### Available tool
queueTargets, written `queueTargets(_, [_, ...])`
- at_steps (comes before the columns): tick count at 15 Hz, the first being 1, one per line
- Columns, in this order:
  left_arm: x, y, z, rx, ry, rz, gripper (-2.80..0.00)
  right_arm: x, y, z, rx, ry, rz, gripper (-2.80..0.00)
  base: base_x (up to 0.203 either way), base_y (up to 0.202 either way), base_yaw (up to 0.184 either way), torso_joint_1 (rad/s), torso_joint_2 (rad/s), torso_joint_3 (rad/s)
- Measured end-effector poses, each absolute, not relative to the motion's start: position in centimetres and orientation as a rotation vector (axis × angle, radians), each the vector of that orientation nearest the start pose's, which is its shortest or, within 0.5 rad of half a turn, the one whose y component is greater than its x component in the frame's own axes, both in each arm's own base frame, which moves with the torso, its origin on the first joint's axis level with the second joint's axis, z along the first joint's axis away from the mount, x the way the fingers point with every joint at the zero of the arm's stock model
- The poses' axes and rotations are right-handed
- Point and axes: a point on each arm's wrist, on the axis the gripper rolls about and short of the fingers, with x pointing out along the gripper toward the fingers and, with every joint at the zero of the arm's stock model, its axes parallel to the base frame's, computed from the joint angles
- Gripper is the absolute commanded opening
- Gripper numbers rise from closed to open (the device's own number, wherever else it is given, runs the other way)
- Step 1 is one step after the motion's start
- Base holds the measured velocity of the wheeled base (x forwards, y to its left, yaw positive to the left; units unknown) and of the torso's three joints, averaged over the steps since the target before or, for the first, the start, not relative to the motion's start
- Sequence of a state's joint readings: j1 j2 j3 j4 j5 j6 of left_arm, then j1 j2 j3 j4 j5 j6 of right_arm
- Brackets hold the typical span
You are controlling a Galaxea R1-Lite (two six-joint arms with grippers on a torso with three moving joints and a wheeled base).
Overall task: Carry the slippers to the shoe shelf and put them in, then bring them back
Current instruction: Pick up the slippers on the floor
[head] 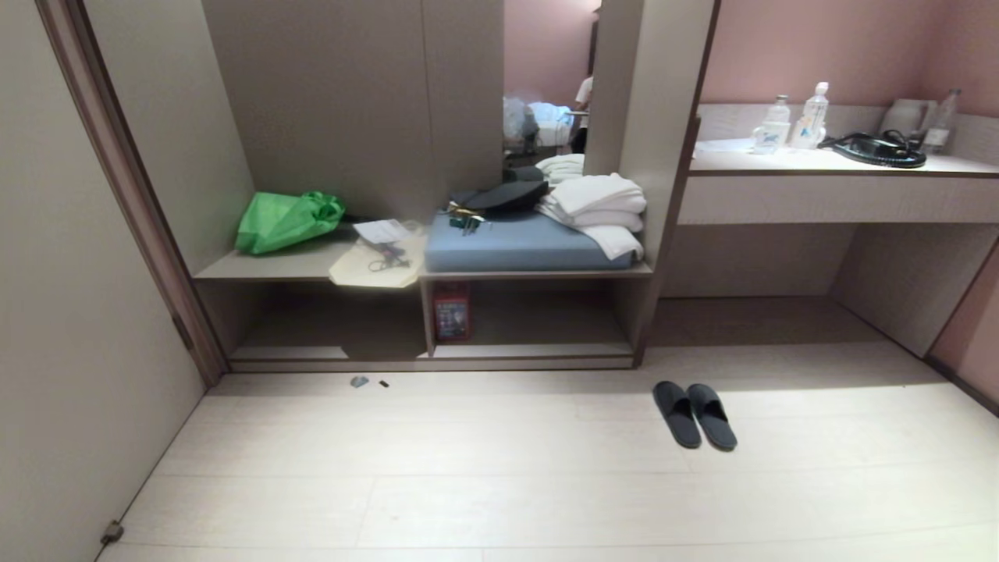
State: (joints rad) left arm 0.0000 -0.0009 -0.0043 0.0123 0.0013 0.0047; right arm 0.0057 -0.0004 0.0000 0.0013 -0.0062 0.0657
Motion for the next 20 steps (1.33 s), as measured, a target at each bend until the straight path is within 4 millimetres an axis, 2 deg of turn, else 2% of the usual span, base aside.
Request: queueTargets(20, [-2.32,0.00,7.55,0.004,0.006,0.002,-2.80,-2.28,-0.03,7.53,0.067,0.001,0.000,-2.80,0.194,0.000,0.000,0.004,0.00,0.001])
